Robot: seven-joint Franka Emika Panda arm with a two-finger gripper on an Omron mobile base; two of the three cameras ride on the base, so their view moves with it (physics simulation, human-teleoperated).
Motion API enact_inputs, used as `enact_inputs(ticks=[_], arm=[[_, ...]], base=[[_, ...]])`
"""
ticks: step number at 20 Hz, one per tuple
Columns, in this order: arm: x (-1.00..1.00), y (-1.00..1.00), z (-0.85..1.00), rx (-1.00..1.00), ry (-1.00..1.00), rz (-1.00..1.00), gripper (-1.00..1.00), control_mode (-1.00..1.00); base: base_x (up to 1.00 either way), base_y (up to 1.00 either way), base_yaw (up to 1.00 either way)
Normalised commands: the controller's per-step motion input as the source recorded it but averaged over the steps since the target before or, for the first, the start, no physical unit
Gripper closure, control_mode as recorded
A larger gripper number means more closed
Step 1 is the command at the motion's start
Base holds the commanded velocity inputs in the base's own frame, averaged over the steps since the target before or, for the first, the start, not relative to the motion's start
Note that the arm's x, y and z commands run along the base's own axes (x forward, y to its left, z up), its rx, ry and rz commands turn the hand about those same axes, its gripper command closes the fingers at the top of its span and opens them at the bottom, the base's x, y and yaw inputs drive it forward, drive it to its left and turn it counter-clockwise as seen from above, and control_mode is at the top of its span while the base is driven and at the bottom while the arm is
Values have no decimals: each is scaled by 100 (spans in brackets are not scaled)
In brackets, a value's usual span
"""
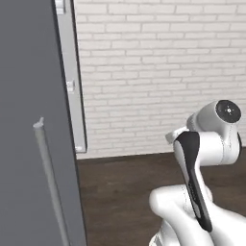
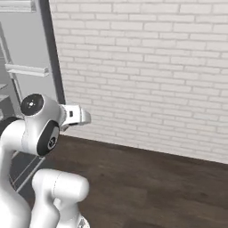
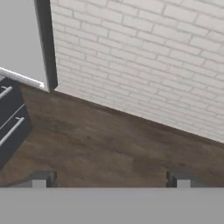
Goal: Place one mushroom and one steak in each tupperware on the nearby counter, to pack two identical lunches.
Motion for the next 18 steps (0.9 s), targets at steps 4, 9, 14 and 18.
enact_inputs(ticks=[4,9,14,18], arm=[[0,0,0,0,0,0,-100,100],[0,0,0,0,0,0,-100,100],[0,0,0,0,0,0,-100,100],[0,0,0,0,0,0,-100,100]], base=[[100,1,8],[82,14,56],[42,2,91],[31,0,95]])
